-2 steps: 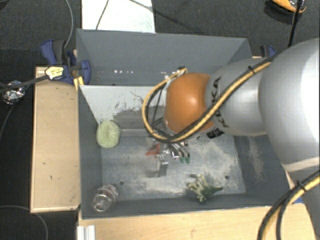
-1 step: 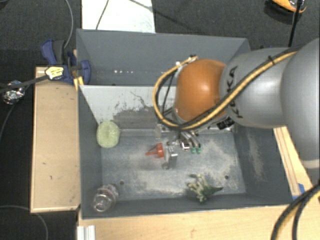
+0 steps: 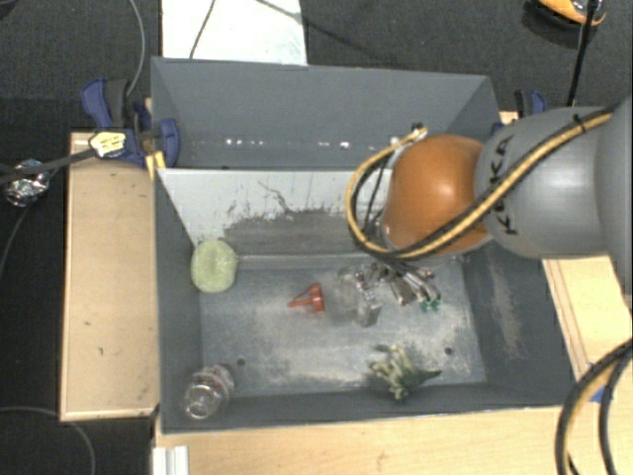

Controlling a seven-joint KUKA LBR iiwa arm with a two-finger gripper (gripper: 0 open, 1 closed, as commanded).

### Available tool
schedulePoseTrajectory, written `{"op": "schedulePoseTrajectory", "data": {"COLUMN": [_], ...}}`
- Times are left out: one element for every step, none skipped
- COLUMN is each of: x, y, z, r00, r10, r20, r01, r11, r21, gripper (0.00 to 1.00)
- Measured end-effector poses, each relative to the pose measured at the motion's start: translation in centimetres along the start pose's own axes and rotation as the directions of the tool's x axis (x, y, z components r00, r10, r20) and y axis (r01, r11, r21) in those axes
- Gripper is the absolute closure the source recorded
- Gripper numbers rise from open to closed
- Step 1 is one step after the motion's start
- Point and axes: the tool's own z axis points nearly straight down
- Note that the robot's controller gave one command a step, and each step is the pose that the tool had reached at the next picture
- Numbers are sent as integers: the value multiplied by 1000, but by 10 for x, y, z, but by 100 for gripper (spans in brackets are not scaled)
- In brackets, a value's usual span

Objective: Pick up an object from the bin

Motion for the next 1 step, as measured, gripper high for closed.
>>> {"op": "schedulePoseTrajectory", "data": {"x": [0], "y": [0], "z": [0], "r00": [1000], "r10": [1], "r20": [0], "r01": [-1], "r11": [1000], "r21": [0], "gripper": [100]}}
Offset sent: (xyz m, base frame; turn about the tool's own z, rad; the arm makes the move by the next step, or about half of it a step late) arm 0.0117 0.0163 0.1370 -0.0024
